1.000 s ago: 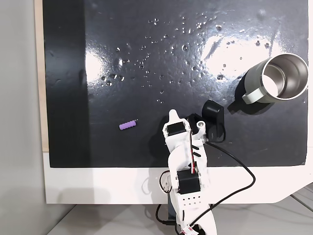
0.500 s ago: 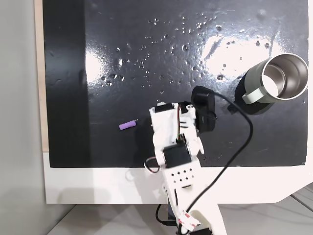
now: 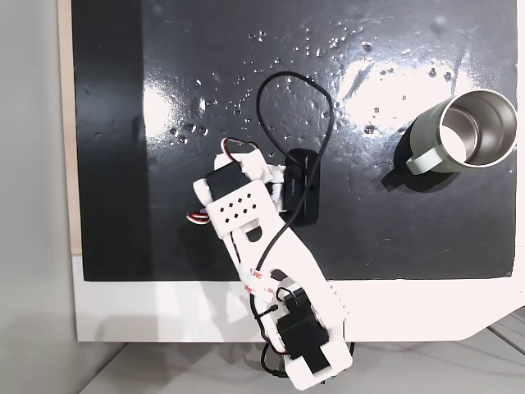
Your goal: Grasp a pengrip and put it in the cup.
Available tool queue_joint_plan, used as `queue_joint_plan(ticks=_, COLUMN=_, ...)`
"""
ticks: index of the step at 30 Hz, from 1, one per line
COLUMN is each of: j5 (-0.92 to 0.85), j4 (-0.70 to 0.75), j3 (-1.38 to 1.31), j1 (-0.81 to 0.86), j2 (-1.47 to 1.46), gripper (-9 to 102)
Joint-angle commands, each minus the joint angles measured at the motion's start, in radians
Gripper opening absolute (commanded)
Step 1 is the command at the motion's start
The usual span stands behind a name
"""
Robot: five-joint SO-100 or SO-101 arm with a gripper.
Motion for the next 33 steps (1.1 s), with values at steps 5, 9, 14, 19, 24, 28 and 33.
queue_joint_plan(ticks=5, j5=0.038, j4=0.032, j3=-0.081, j1=-0.081, j2=-0.037, gripper=10)
queue_joint_plan(ticks=9, j5=0.078, j4=0.061, j3=-0.11, j1=-0.104, j2=-0.097, gripper=21)
queue_joint_plan(ticks=14, j5=0.1, j4=0.054, j3=-0.129, j1=-0.163, j2=-0.123, gripper=22)
queue_joint_plan(ticks=19, j5=0.124, j4=0.052, j3=-0.16, j1=-0.212, j2=-0.163, gripper=23)
queue_joint_plan(ticks=24, j5=0.132, j4=0.037, j3=-0.16, j1=-0.245, j2=-0.195, gripper=23)
queue_joint_plan(ticks=28, j5=0.138, j4=0.012, j3=-0.161, j1=-0.276, j2=-0.222, gripper=22)
queue_joint_plan(ticks=33, j5=0.123, j4=-0.015, j3=-0.161, j1=-0.325, j2=-0.264, gripper=20)
